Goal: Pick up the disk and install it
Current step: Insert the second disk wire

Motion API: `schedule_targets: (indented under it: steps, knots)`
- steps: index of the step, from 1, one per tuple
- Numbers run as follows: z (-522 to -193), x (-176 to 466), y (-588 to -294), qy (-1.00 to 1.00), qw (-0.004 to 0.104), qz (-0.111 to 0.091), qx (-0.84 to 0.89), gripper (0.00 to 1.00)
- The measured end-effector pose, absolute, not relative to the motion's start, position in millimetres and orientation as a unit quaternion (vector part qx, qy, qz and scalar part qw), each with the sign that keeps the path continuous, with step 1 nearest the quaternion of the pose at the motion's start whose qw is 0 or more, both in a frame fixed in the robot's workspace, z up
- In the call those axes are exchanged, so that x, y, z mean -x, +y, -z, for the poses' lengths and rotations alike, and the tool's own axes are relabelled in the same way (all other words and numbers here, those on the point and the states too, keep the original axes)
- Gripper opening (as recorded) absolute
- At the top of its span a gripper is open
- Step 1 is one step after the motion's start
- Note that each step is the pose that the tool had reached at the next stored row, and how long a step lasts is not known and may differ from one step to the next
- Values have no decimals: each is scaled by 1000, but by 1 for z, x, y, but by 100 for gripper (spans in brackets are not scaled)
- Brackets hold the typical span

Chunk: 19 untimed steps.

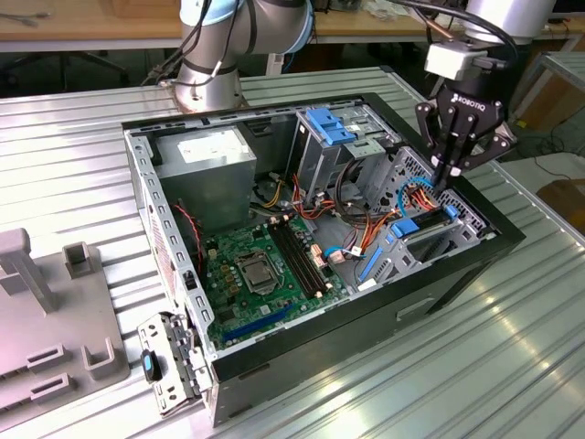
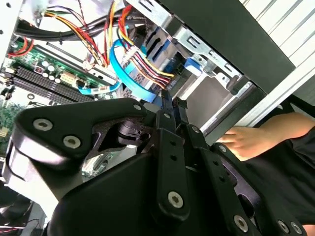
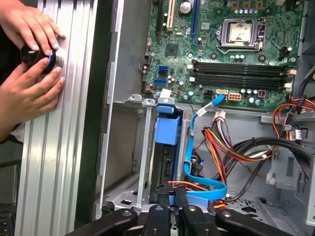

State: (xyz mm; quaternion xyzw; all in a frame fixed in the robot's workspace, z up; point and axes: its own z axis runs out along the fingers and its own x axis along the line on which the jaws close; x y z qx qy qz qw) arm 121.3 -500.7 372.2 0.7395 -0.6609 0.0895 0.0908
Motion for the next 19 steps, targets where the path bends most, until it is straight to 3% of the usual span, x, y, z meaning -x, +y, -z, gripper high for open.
schedule_targets:
  steps: [4, 11, 16, 19]
  knots:
    - [-370, -118, -504, -663, 84, -85, -739, 16]
    - [-362, -118, -504, -680, 85, -83, -724, 16]
    - [-360, -102, -504, -682, 60, -102, -721, 16]
    - [-359, -99, -504, -683, 56, -106, -721, 16]
